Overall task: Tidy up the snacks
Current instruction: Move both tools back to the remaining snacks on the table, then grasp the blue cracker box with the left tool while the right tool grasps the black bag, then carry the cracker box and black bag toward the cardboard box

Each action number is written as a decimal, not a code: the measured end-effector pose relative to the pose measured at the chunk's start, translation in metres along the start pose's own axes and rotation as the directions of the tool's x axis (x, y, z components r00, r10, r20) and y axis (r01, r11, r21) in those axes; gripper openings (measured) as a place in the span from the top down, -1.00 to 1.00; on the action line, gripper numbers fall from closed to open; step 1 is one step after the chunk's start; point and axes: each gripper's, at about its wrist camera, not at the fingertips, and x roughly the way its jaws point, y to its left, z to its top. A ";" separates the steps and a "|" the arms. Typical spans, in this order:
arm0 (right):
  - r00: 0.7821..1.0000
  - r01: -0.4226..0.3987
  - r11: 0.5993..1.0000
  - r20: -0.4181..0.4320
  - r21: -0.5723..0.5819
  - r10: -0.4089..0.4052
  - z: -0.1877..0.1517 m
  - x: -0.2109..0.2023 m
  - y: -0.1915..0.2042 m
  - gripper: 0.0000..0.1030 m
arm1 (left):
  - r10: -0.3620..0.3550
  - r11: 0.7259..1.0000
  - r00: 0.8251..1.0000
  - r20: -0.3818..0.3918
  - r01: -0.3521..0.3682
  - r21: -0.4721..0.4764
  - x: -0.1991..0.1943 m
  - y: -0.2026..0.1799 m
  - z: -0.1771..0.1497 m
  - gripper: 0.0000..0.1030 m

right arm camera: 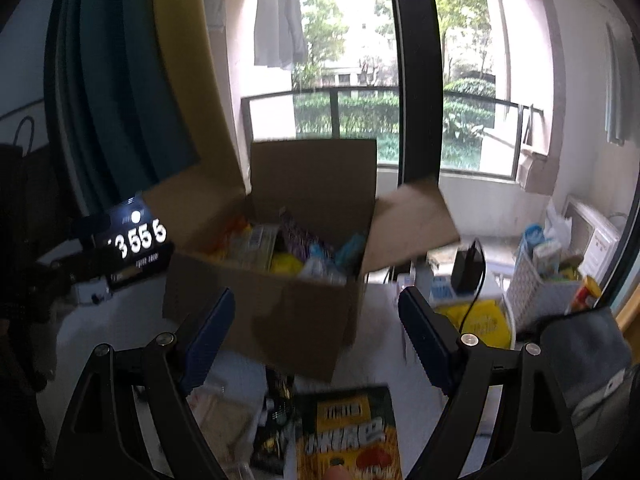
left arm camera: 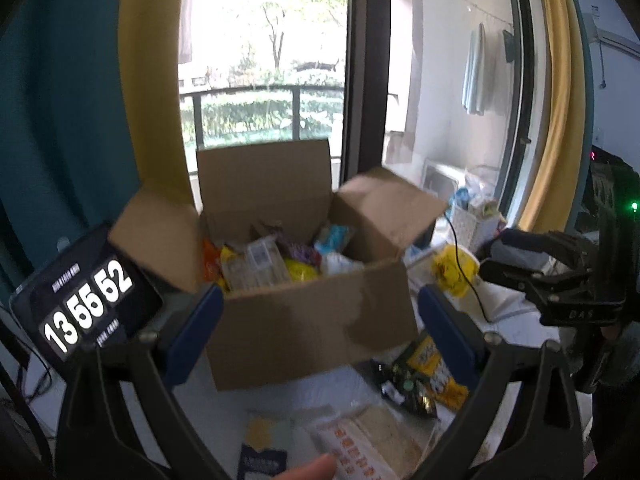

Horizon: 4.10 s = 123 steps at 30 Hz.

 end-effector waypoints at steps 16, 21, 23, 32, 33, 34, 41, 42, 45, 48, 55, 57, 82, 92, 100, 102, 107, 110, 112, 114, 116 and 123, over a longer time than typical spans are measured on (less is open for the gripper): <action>0.980 -0.033 0.994 -0.190 0.100 0.052 -0.074 0.030 -0.010 -0.67 | 0.002 0.997 0.976 -0.218 -0.020 -0.077 0.034 0.025 -0.090 -0.91; 0.966 -0.064 0.991 -0.243 0.116 0.091 -0.088 0.044 -0.002 -0.58 | -0.009 0.994 0.961 -0.278 -0.021 -0.103 0.045 0.033 -0.111 -0.91; 0.958 -0.071 0.991 -0.268 0.113 0.099 -0.094 0.052 0.002 -0.51 | -0.026 0.993 0.953 -0.302 -0.009 -0.114 0.049 0.036 -0.119 -0.91; 0.926 -0.103 0.988 -0.352 0.116 0.138 -0.109 0.079 0.014 -0.38 | 0.009 0.992 0.929 -0.370 -0.054 -0.110 0.067 0.051 -0.147 -0.91; 0.923 -0.107 0.988 -0.358 0.115 0.142 -0.109 0.081 0.015 -0.38 | 0.015 0.992 0.925 -0.380 -0.063 -0.113 0.069 0.054 -0.151 -0.91; 0.921 -0.109 0.987 -0.362 0.116 0.144 -0.110 0.083 0.016 -0.37 | 0.017 0.991 0.922 -0.386 -0.066 -0.115 0.071 0.057 -0.153 -0.91; 0.895 -0.135 0.985 -0.413 0.110 0.169 -0.116 0.102 0.027 -0.37 | 0.043 0.988 0.895 -0.445 -0.103 -0.111 0.088 0.070 -0.174 -0.90; 0.892 -0.141 0.984 -0.418 0.106 0.173 -0.117 0.103 0.029 -0.36 | 0.044 0.988 0.891 -0.451 -0.104 -0.110 0.089 0.071 -0.176 -0.90; 0.881 -0.148 0.984 -0.438 0.101 0.177 -0.119 0.111 0.035 -0.18 | 0.066 0.990 0.893 -0.445 -0.114 -0.083 0.090 0.072 -0.180 -0.90; 0.881 -0.140 0.984 -0.440 0.110 0.175 -0.120 0.115 0.034 0.04 | 0.081 0.990 0.893 -0.444 -0.123 -0.067 0.091 0.070 -0.181 -0.90; 0.887 -0.141 0.986 -0.430 0.092 0.167 -0.120 0.113 0.034 0.27 | 0.112 0.991 0.901 -0.419 -0.130 -0.015 0.086 0.062 -0.185 -0.57; 0.892 -0.144 0.987 -0.422 0.074 0.162 -0.119 0.110 0.037 0.31 | 0.104 0.992 0.905 -0.413 -0.121 -0.015 0.081 0.060 -0.185 -0.30; 0.935 -0.263 0.964 -0.259 -0.042 0.244 -0.093 0.048 0.040 0.39 | 0.068 0.997 0.915 -0.397 -0.080 -0.013 0.052 0.036 -0.177 0.00; 0.947 -0.263 0.964 -0.202 -0.046 0.249 -0.079 0.031 0.038 0.39 | 0.069 0.997 0.932 -0.356 -0.079 -0.014 0.036 0.029 -0.163 0.00; 0.956 -0.246 0.968 -0.178 -0.041 0.235 -0.074 0.022 0.030 0.39 | 0.064 0.997 0.946 -0.318 -0.071 -0.011 0.027 0.023 -0.145 0.00; 0.958 -0.242 0.969 -0.171 -0.040 0.232 -0.071 0.020 0.028 0.39 | 0.062 0.998 0.948 -0.312 -0.068 -0.006 0.026 0.023 -0.141 0.00; 0.963 -0.230 0.972 -0.152 -0.040 0.222 -0.064 0.016 0.025 0.39 | 0.053 0.998 0.956 -0.288 -0.056 -0.003 0.024 0.019 -0.130 0.00; 0.967 -0.221 0.974 -0.142 -0.045 0.213 -0.058 0.014 0.023 0.39 | 0.050 0.999 0.960 -0.276 -0.051 0.002 0.024 0.017 -0.123 0.00; 0.968 -0.217 0.975 -0.136 -0.050 0.209 -0.055 0.012 0.022 0.38 | 0.046 0.999 0.963 -0.267 -0.047 0.003 0.023 0.016 -0.118 0.00; 0.971 -0.212 0.976 -0.128 -0.054 0.204 -0.050 0.011 0.020 0.39 | 0.039 0.999 0.966 -0.254 -0.040 0.001 0.023 0.015 -0.112 0.00; 0.972 -0.208 0.977 -0.122 -0.056 0.200 -0.047 0.010 0.018 0.39 | 0.034 0.999 0.970 -0.240 -0.035 0.002 0.022 0.014 -0.106 0.00; 0.978 -0.189 0.980 -0.097 -0.055 0.183 -0.033 0.009 0.008 0.38 | 0.027 1.000 0.980 -0.195 -0.024 0.020 0.021 0.010 -0.084 0.00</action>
